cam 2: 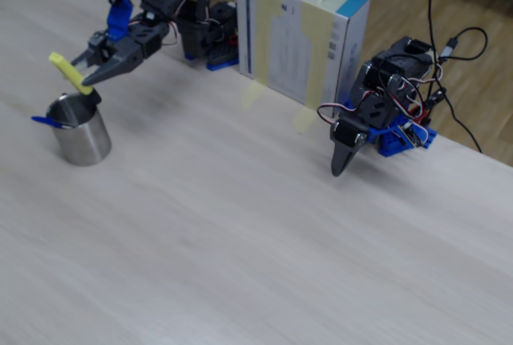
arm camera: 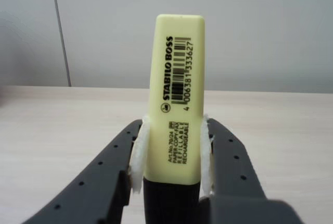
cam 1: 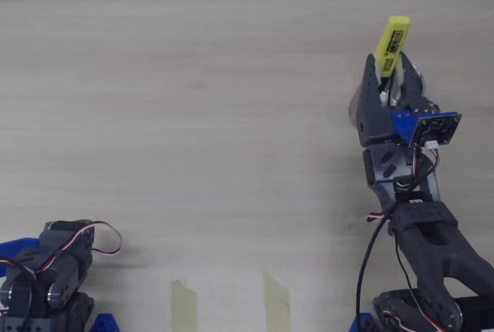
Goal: Grab the yellow pen and put it in the silver cup.
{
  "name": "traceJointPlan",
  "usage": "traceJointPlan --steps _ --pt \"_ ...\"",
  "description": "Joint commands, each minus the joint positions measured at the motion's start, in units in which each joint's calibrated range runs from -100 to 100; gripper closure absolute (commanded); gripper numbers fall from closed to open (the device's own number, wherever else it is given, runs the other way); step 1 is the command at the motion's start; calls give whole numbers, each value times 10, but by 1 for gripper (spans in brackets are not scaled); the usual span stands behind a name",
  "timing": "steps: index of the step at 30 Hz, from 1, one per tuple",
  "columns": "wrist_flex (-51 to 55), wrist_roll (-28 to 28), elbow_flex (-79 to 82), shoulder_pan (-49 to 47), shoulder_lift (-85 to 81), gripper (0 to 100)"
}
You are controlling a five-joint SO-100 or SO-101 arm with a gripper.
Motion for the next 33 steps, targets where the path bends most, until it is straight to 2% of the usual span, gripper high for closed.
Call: traceJointPlan --steps 1,33 --pt "-11 4 -45 -4 1 96" --pt "-10 1 -131 -2 130 96"
